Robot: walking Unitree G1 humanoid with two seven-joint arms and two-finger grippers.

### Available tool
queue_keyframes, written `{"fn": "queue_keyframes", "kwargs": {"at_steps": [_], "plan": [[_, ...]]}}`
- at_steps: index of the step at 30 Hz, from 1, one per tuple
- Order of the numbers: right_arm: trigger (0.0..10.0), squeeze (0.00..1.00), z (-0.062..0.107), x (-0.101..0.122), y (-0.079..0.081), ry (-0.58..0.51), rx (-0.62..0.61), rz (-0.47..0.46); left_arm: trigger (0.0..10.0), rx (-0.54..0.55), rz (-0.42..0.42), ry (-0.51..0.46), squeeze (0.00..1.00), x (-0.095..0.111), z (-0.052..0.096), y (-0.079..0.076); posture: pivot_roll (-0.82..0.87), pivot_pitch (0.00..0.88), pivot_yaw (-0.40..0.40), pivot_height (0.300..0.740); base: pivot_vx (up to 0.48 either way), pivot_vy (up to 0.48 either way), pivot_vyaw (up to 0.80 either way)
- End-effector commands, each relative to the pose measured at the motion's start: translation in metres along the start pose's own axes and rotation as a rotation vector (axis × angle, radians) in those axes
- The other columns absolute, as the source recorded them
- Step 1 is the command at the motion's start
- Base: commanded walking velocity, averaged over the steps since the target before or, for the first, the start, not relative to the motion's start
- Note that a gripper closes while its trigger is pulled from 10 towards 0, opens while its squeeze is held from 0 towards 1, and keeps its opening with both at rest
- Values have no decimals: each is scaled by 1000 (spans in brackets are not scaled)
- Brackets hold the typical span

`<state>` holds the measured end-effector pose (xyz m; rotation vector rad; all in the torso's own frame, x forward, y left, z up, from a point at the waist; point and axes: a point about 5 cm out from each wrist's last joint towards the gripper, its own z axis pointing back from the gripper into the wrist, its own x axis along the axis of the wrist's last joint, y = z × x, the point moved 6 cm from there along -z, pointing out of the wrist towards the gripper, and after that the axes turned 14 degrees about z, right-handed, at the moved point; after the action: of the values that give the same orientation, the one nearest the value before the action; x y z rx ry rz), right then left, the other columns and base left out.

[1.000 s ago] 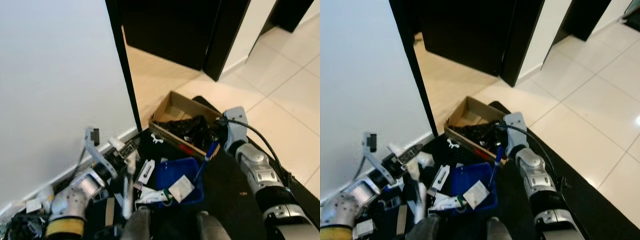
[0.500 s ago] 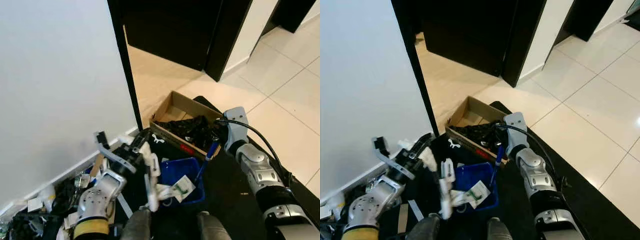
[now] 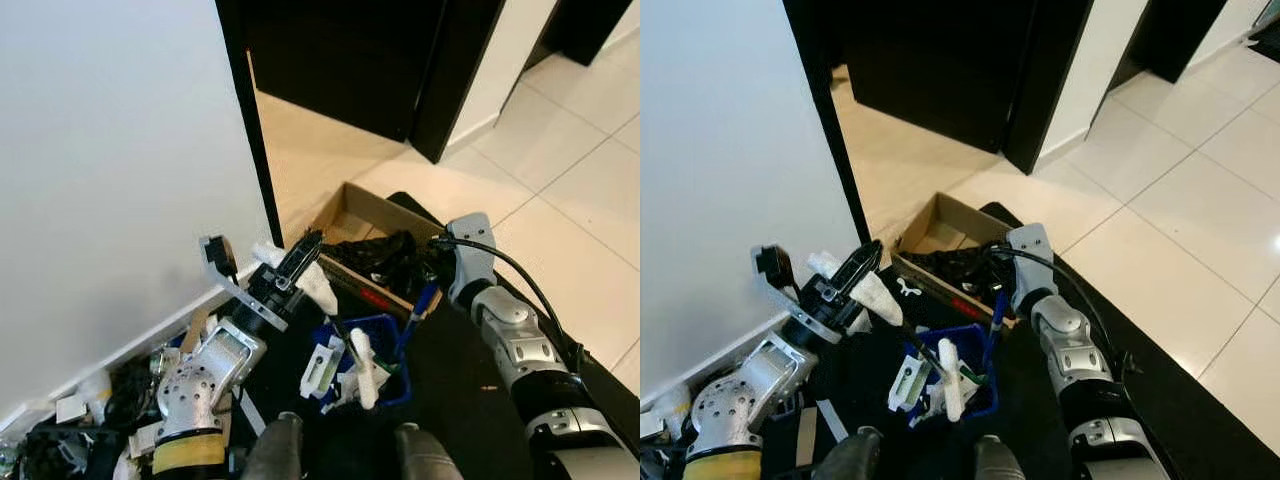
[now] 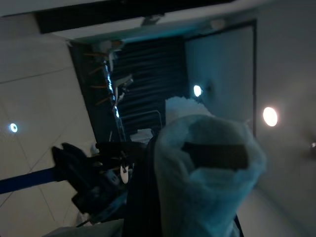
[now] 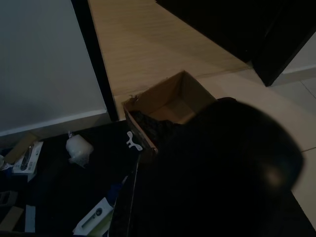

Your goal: Sweep floor

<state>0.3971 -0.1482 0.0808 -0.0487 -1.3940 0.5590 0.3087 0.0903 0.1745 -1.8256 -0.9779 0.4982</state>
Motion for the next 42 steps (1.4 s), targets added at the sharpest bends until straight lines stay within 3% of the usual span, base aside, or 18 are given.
{"fn": "queue_keyframes", "kwargs": {"at_steps": [1, 4, 6, 8, 11, 13, 15, 16, 20, 21, 22, 25, 26, 30, 31, 37, 40, 42], "plan": [[10000, 0, 2, -7, 2, 18, 0, -2, 10000, -60, -75, 45, 0, 4, -2, -22, 98, 200, 13, 740, 0, 0, 0], [10000, 0, 3, -8, 2, 19, 0, -4, 10000, -67, -143, 55, 0, 13, -2, -32, 98, 200, 13, 740, 0, 0, 0], [10000, 0, 3, -9, 3, 21, 0, -7, 10000, -91, -230, 31, 0, 30, -6, -52, 109, 204, 11, 740, 0, 0, 0], [10000, 0, 4, -10, 4, 23, -2, -12, 10000, -68, -415, 4, 0, 51, -11, -73, 115, 207, 11, 740, 0, 0, 0], [10000, 0, 4, -10, 4, 23, -2, -13, 10000, -46, -483, 17, 0, 55, -9, -74, 115, 207, 11, 740, 0, 0, 0], [10000, 0, 4, -11, 4, 25, -2, -14, 10000, 23, -589, 57, 0, 60, -4, -61, 118, 209, 8, 740, 0, 0, 0], [10000, 0, 4, -11, 4, 26, -2, -14, 10000, 56, -632, 78, 0, 62, -2, -54, 118, 210, 7, 740, 0, 0, 0], [10000, 0, 4, -11, 4, 26, 0, -14, 10000, 135, -687, 146, 0, 60, 3, -28, 117, 212, 1, 740, 0, 0, 0], [10000, 0, 2, -9, 4, 24, 1, -14, 10000, 215, -711, 224, 0, 53, 9, 9, 110, 212, -2, 740, 0, 0, 0], [10000, 0, 2, -8, 3, 22, 0, -12, 10000, 286, -717, 236, 0, 51, 13, 39, 105, 213, -3, 740, 0, 0, 0], [10000, 0, 2, -8, 3, 22, 0, -12, 10000, 286, -717, 236, 0, 51, 13, 39, 105, 213, -3, 740, 0, 0, 0], [10000, 0, 2, -6, 3, 18, 0, -9, 10000, 349, -637, 220, 0, 47, 18, 69, 85, 215, -5, 740, 0, 0, 0], [10000, 0, 2, -6, 3, 18, 0, -9, 10000, 349, -637, 220, 0, 47, 18, 69, 85, 215, -5, 740, 0, 0, 0], [10000, 0, 6, -6, -3, 16, -6, 2, 10000, 353, -418, 192, 0, 33, 23, 94, 31, 226, -8, 740, 0, 0, 0], [10000, 0, 6, -6, -3, 16, -6, 2, 10000, 353, -418, 192, 0, 33, 23, 94, 31, 226, -8, 740, 0, 0, 0], [10000, 0, 10, -10, -7, 26, -12, 13, 10000, 267, -234, 175, 0, 13, 17, 94, 17, 231, -11, 740, 0, 0, 0], [10000, 0, 11, -10, -7, 27, -12, 13, 10000, 233, -207, 186, 0, 2, 14, 92, 17, 232, -11, 740, 0, 0, 0], [10000, 0, 10, -10, -5, 27, -8, 11, 10000, 158, -164, 251, 0, -24, 8, 82, 26, 232, -12, 740, 0, 0, 0]]}}
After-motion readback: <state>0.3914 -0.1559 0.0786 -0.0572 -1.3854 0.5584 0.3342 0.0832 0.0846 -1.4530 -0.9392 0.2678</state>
